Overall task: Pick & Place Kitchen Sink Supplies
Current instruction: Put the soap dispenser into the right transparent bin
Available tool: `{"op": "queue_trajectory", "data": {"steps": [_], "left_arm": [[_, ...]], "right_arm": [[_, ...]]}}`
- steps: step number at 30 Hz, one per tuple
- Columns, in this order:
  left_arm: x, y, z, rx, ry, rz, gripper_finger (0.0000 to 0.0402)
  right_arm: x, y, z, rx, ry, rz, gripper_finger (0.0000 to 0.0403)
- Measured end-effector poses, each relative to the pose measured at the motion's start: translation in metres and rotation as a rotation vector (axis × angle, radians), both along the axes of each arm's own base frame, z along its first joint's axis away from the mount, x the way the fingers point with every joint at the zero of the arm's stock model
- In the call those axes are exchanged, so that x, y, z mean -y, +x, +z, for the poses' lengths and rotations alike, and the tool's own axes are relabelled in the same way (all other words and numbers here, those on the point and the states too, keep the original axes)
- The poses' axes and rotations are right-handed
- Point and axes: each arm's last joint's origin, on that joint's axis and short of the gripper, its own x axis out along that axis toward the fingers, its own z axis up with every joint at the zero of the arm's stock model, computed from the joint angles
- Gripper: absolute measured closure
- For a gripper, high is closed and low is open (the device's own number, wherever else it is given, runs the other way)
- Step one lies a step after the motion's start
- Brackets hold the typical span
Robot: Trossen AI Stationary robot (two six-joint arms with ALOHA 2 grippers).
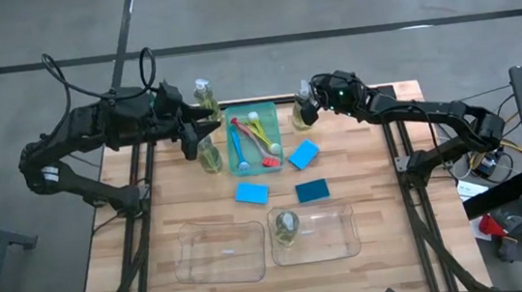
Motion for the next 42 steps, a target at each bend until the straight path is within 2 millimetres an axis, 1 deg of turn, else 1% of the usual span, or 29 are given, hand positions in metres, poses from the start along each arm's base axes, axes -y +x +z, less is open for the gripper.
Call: {"op": "queue_trajectory", "data": {"steps": [4, 11, 24, 29, 32, 39, 42], "left_arm": [[0.0, 0.0, 0.0, -0.001, 0.001, 0.0, 0.0195], [0.0, 0.0, -0.001, -0.008, 0.001, 0.0, 0.0195], [0.0, 0.003, -0.006, -0.027, -0.004, 0.001, 0.0195], [0.0, 0.003, -0.007, -0.03, -0.005, 0.002, 0.0195], [0.0, 0.003, -0.007, -0.03, -0.006, 0.002, 0.0195], [0.0, 0.004, -0.009, -0.036, -0.007, 0.002, 0.0195], [0.0, 0.004, -0.009, -0.036, -0.007, 0.002, 0.0195]], "right_arm": [[0.0, -0.001, 0.002, -0.012, -0.008, -0.014, 0.0044], [-0.002, -0.003, 0.009, 0.022, -0.026, -0.008, 0.0044], [0.007, 0.011, -0.015, -0.015, 0.012, -0.016, 0.0044], [0.01, 0.014, -0.018, -0.001, 0.007, -0.021, 0.0046], [0.011, 0.014, -0.018, 0.005, 0.012, -0.035, 0.006], [0.012, 0.012, -0.018, 0.019, 0.04, -0.055, 0.0122], [0.012, 0.012, -0.018, 0.024, 0.044, -0.058, 0.0123]]}}
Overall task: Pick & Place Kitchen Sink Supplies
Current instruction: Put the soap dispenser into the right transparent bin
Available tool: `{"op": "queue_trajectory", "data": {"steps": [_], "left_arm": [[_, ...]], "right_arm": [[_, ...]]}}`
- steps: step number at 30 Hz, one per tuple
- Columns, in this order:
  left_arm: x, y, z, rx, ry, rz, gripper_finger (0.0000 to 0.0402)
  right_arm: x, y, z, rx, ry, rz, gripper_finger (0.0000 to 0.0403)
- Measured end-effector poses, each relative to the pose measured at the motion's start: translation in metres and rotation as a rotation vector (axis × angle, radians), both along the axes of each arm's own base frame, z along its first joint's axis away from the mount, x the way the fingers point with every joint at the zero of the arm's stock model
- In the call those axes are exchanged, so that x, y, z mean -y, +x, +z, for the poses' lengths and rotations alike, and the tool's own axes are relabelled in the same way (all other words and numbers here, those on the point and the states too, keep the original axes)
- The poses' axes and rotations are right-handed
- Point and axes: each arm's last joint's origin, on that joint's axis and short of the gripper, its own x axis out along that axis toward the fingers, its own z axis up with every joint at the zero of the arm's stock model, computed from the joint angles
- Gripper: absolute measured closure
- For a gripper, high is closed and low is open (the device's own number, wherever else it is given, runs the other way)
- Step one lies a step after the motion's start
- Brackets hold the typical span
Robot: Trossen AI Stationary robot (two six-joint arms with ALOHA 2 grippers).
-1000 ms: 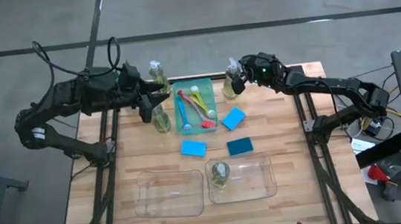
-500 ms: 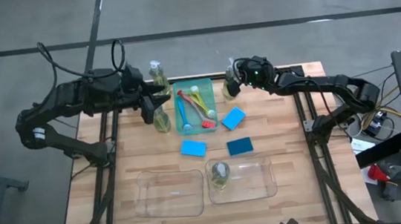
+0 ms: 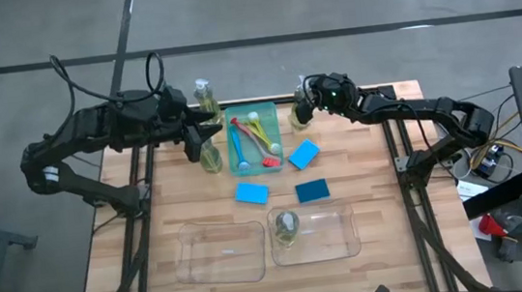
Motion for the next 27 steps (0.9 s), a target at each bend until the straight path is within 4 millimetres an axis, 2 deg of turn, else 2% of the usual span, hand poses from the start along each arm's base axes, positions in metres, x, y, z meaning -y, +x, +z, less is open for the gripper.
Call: {"op": "queue_trajectory", "data": {"steps": [5, 13, 19, 27], "left_arm": [[0.0, 0.0, 0.0, 0.001, 0.0, 0.0, 0.0195], [0.0, -0.001, 0.0, 0.0, 0.006, -0.003, 0.0195], [0.0, -0.002, 0.001, 0.008, -0.01, 0.004, 0.0195], [0.001, -0.003, 0.001, 0.013, -0.023, -0.01, 0.0195]], "right_arm": [[-0.004, -0.005, 0.009, 0.028, 0.011, -0.007, 0.0122], [-0.017, -0.011, 0.067, 0.089, -0.059, 0.04, 0.0116], [-0.041, -0.014, 0.117, 0.078, -0.034, 0.126, 0.0113], [-0.085, -0.016, 0.165, 0.063, 0.049, 0.245, 0.0113]]}}
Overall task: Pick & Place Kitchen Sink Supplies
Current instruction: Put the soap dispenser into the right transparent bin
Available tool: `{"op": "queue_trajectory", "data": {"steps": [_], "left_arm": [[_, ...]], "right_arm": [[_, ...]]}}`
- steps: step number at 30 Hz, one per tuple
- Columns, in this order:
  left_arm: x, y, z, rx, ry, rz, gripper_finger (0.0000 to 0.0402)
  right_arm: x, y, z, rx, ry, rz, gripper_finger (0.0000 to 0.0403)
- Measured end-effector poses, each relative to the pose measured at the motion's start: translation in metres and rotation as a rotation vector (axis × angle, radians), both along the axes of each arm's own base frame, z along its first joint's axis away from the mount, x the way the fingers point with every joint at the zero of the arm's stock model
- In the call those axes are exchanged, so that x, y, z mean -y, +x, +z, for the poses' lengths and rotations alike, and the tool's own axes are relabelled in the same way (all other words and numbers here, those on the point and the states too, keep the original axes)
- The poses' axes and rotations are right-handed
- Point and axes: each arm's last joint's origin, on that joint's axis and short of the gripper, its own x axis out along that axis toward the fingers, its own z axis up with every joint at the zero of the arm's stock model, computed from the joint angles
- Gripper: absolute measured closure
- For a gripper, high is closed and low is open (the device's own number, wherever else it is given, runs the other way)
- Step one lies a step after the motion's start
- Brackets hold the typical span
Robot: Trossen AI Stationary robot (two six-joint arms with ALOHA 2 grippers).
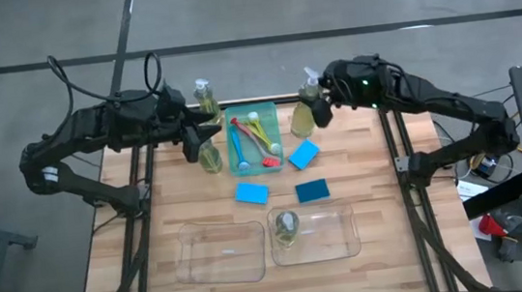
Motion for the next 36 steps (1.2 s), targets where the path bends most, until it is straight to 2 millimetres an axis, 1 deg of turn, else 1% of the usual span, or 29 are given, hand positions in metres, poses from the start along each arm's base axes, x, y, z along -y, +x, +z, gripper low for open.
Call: {"op": "queue_trajectory", "data": {"steps": [2, 8, 12, 17, 23, 29, 33, 36], "left_arm": [[0.0, 0.0, 0.0, -0.003, 0.009, -0.009, 0.0195], [0.0, 0.0, 0.0, -0.006, 0.015, -0.017, 0.0195], [0.0, 0.0, 0.0, -0.007, 0.017, -0.025, 0.0195], [0.0, 0.0, 0.0, -0.006, 0.016, -0.025, 0.0195], [0.001, 0.0, 0.0, 0.0, -0.004, -0.017, 0.0195], [0.001, 0.0, 0.0, 0.0, -0.005, -0.017, 0.0195], [0.0, 0.0, 0.0, 0.0, -0.005, -0.016, 0.0195], [0.0, 0.0, 0.0, 0.0, -0.005, -0.016, 0.0195]], "right_arm": [[-0.014, 0.0, 0.01, 0.012, 0.032, 0.046, 0.0111], [-0.053, -0.002, 0.031, 0.036, 0.157, 0.18, 0.0111], [-0.079, -0.007, 0.032, -0.02, 0.256, 0.236, 0.0111], [-0.106, -0.011, 0.023, -0.089, 0.367, 0.276, 0.0112], [-0.138, -0.009, 0.005, -0.159, 0.441, 0.305, 0.0112], [-0.169, -0.008, -0.016, -0.204, 0.45, 0.269, 0.0112], [-0.187, -0.011, -0.032, -0.205, 0.406, 0.195, 0.0111], [-0.197, -0.012, -0.044, -0.186, 0.377, 0.124, 0.011]]}}
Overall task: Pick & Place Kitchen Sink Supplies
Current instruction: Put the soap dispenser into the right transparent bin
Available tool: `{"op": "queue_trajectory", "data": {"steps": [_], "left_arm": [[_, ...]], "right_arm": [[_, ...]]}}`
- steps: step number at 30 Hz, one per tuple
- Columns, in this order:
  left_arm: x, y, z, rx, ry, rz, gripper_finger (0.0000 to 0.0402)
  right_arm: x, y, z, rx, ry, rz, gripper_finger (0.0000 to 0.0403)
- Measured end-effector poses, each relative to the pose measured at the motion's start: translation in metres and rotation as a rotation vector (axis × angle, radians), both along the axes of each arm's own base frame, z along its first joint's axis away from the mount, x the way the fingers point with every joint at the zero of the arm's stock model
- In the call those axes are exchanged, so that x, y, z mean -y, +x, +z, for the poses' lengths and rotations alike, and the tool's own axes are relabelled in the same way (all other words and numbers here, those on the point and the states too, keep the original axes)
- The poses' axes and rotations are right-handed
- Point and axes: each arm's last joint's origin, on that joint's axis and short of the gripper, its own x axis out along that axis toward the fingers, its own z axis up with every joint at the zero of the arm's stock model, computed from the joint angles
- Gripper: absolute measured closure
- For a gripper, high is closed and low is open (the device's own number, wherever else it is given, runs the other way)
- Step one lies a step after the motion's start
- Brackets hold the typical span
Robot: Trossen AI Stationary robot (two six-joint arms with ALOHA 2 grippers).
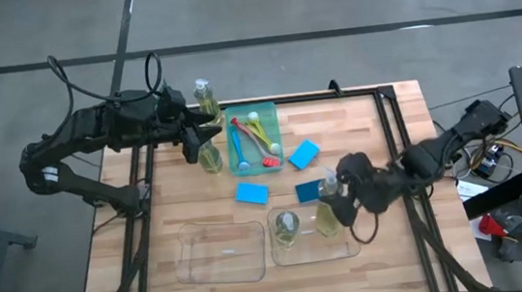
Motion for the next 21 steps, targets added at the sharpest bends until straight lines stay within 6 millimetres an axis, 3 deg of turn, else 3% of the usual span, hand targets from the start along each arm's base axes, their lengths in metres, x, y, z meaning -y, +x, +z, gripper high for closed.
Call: {"op": "queue_trajectory", "data": {"steps": [6, 11, 21], "left_arm": [[0.0, 0.0, 0.0, 0.0, 0.0, 0.001, 0.0195], [0.0, 0.0, 0.0, -0.004, 0.004, -0.001, 0.0195], [0.0, -0.001, -0.003, -0.034, 0.011, -0.004, 0.0195]], "right_arm": [[-0.014, 0.003, -0.034, -0.057, -0.035, -0.069, 0.0109], [-0.026, 0.017, -0.058, -0.136, -0.086, -0.056, 0.0108], [-0.046, 0.03, -0.084, -0.125, -0.207, -0.131, 0.0108]]}}
